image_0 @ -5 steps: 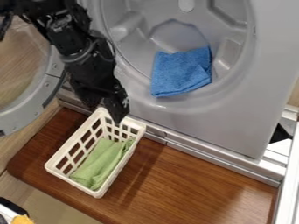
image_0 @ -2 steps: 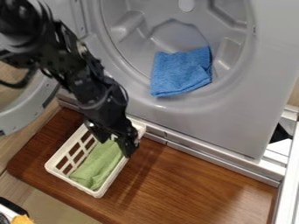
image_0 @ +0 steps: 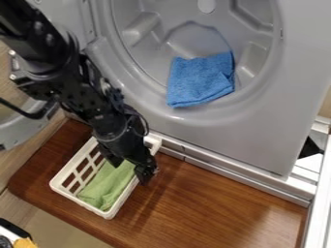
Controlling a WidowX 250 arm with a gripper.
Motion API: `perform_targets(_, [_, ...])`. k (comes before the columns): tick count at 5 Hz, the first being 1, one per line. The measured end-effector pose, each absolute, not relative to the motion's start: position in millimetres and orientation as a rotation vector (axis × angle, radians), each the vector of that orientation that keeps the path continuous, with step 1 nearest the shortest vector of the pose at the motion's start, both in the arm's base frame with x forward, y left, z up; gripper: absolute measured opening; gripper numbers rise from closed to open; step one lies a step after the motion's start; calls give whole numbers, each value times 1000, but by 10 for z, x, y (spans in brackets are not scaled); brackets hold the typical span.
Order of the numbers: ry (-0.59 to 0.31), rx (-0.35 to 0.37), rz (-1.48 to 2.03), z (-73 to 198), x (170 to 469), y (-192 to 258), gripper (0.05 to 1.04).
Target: Move the white basket from left to the right side
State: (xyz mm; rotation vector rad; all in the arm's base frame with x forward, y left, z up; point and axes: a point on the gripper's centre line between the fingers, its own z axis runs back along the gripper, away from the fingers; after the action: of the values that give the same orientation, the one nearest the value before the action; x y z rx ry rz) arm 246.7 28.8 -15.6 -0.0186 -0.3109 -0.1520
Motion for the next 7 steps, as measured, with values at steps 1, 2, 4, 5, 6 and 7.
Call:
perform_targets(1, [-292,24,-137,-253,2473,251,941])
perform_targets(2, [-296,28,-120,-305,2487,259,646])
perform_targets(4, [-291,11,-105,-322,2524,238,176])
perform_targets(5, [-277,-6,-92,-312,2514,218,126])
perform_targets(6, [-274,-28,-76,-165,2524,189,104])
perform_targets(7, [-276,-55,-82,66,2508,-2,90])
